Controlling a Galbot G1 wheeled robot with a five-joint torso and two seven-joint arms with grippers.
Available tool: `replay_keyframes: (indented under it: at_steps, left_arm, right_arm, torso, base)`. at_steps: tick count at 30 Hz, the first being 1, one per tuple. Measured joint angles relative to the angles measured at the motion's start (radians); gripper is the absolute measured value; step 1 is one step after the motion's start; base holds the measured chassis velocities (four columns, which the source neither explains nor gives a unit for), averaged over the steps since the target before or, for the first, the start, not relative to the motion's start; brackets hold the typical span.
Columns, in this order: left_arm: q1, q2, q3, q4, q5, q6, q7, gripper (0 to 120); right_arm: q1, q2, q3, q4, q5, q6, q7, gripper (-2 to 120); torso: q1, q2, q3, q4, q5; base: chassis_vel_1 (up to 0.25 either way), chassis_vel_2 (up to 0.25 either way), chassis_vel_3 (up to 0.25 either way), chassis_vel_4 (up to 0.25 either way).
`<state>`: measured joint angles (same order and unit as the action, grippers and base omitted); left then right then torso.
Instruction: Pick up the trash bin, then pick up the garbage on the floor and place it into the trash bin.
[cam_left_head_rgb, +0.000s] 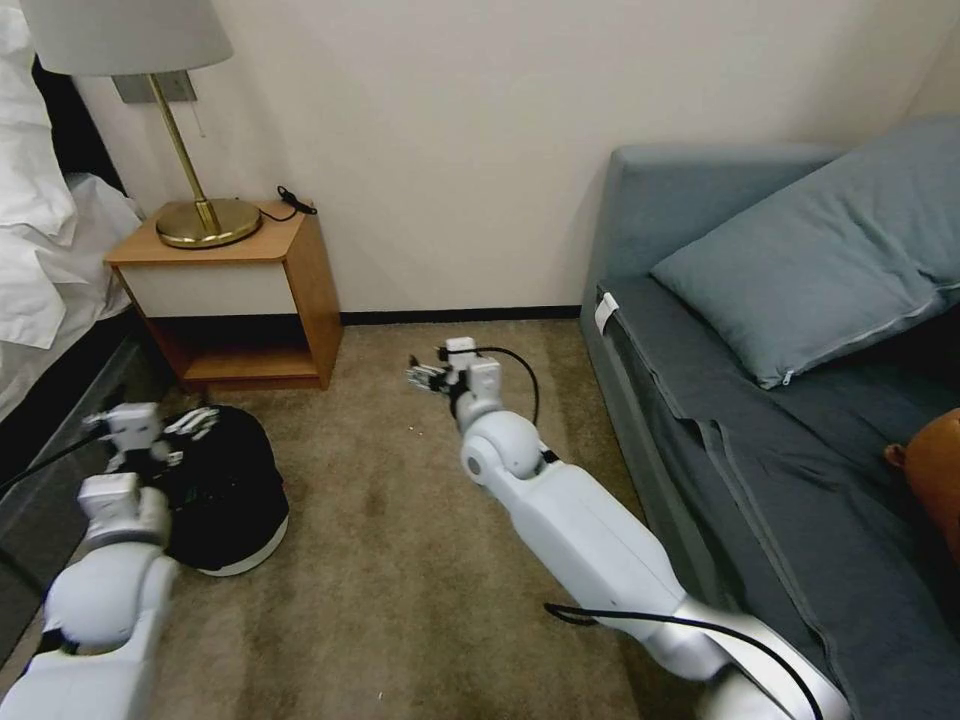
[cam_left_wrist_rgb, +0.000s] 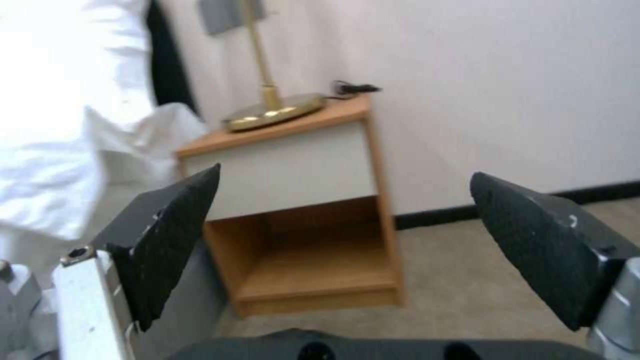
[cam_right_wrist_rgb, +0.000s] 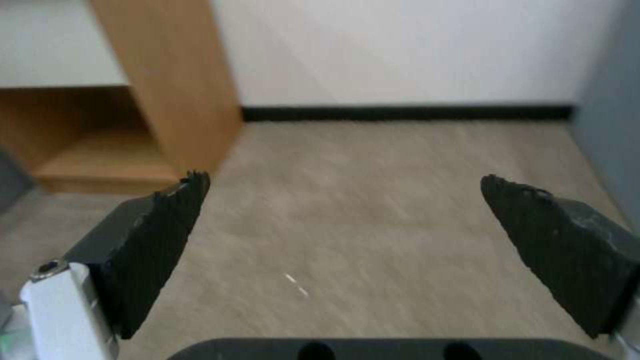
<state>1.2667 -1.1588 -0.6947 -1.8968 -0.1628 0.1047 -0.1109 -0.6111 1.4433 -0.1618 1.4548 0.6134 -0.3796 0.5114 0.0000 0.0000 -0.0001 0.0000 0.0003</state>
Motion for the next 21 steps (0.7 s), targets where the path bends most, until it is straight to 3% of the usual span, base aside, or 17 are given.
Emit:
replay_keyframes:
  at_steps: [2,3,4,7,10,16,21]
  left_arm:
    - [-0.005,-0.001,0.022,0.002,0.001,0.003,0.0,100]
    - [-0.008,-0.008,0.073,0.016,0.003,0.008,-0.003,100]
    - [-0.008,-0.008,0.073,0.016,0.003,0.008,-0.003,100]
    - [0.0,-0.031,0.16,0.061,0.04,0.003,-0.008,100]
    - [0.006,-0.044,0.199,0.078,0.069,-0.005,-0.011,100]
    - [0.007,-0.055,0.236,0.083,0.087,-0.004,-0.026,100]
    - [0.006,-0.056,0.237,0.083,0.087,-0.004,-0.03,100]
  right_arm:
    - [-0.015,-0.003,0.013,0.008,0.001,-0.006,0.008,100]
    - [-0.053,-0.01,0.046,0.024,-0.003,-0.012,0.019,100]
    - [-0.053,-0.01,0.046,0.024,-0.003,-0.012,0.019,100]
    - [-0.139,-0.023,0.108,0.052,-0.017,-0.015,0.02,100]
    - [-0.191,-0.022,0.145,0.061,-0.024,-0.011,0.004,100]
    - [-0.244,-0.015,0.181,0.071,-0.044,0.013,-0.029,100]
    - [-0.249,-0.014,0.185,0.075,-0.047,0.016,-0.035,100]
  torso:
    - [0.0,0.0,0.0,-0.0003,0.0001]
    - [0.0,0.0,0.0,-0.0002,0.0]
    - [0.0,0.0,0.0,-0.0002,0.0]
    - [0.0,0.0,0.0,0.0,-0.0002]
    - [0.0,0.0,0.0,-0.0001,-0.0001]
    - [0.0,0.0,0.0,0.0,0.0]
    - [0.0,0.0,0.0,0.0001,-0.0002]
  base:
    - [0.0,0.0,0.0,0.0]
    - [0.0,0.0,0.0,0.0]
    - [0.0,0.0,0.0,0.0]
    - [0.0,0.0,0.0,0.0]
    - [0.0,0.0,0.0,0.0]
    - [0.0,0.0,0.0,0.0]
    - [0.0,0.0,0.0,0.0]
